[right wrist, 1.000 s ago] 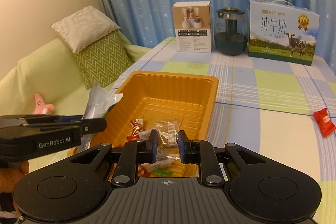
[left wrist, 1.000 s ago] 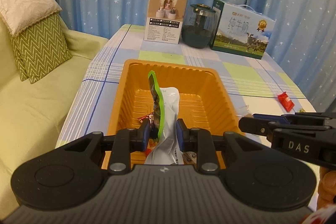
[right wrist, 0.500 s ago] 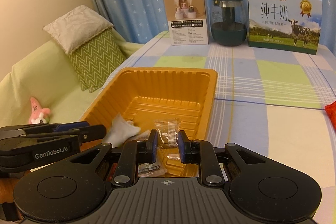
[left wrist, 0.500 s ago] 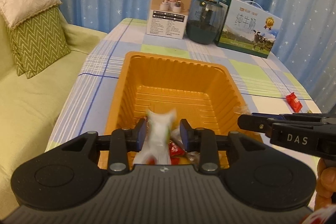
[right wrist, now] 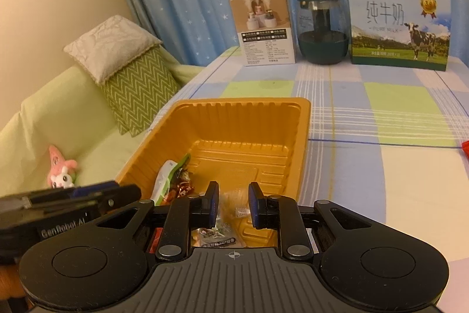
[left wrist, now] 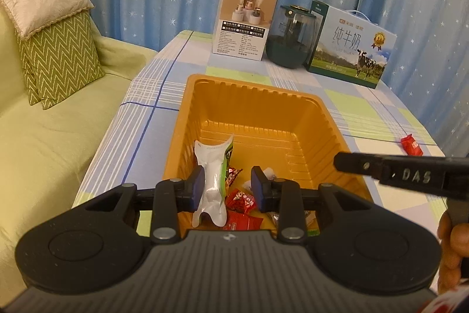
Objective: Organize snacks
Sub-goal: 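Open the left tool to drop the silver pouch while the right tool releases its packet, then move both open tools back toward the red and yellow candies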
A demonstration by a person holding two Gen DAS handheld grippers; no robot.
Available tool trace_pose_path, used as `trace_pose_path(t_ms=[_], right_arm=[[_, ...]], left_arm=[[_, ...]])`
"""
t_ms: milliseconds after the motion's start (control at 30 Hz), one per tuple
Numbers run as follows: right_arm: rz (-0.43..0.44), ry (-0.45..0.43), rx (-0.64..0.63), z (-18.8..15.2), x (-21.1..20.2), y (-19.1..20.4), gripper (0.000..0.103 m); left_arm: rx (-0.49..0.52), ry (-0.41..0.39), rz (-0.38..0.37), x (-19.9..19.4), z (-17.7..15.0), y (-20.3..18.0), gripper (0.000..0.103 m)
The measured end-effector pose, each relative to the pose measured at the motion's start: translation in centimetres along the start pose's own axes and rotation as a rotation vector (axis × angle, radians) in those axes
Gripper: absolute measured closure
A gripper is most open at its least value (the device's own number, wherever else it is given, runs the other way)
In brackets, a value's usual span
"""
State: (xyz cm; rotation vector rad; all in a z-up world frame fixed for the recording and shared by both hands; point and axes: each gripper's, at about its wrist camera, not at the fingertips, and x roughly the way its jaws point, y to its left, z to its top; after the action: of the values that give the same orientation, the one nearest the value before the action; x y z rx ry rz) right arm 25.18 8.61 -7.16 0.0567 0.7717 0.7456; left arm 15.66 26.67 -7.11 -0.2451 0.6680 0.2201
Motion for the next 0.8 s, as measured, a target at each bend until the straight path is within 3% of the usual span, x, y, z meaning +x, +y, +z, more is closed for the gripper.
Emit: trace_pose_path(t_ms=[133, 433, 800], right_arm=[[-0.015, -0.022, 0.02, -0.3, -1.3, -0.9, 0.065], [-0.073, -0.02, 0.114, -2.7, -5.8, -3.7, 0.062], [-0.093, -0.056, 0.14, -4.9, -12.4, -3.5, 0.055]], left_arm=[[0.008, 0.003, -0.009, -0.2, -0.4, -0.3, 0.072], [0.028, -0.011, -0.02, -1.8, -0.6, -1.9, 0.072], [0.031, -0.019, -0.048, -6.4, -2.2, -5.8, 0.072]])
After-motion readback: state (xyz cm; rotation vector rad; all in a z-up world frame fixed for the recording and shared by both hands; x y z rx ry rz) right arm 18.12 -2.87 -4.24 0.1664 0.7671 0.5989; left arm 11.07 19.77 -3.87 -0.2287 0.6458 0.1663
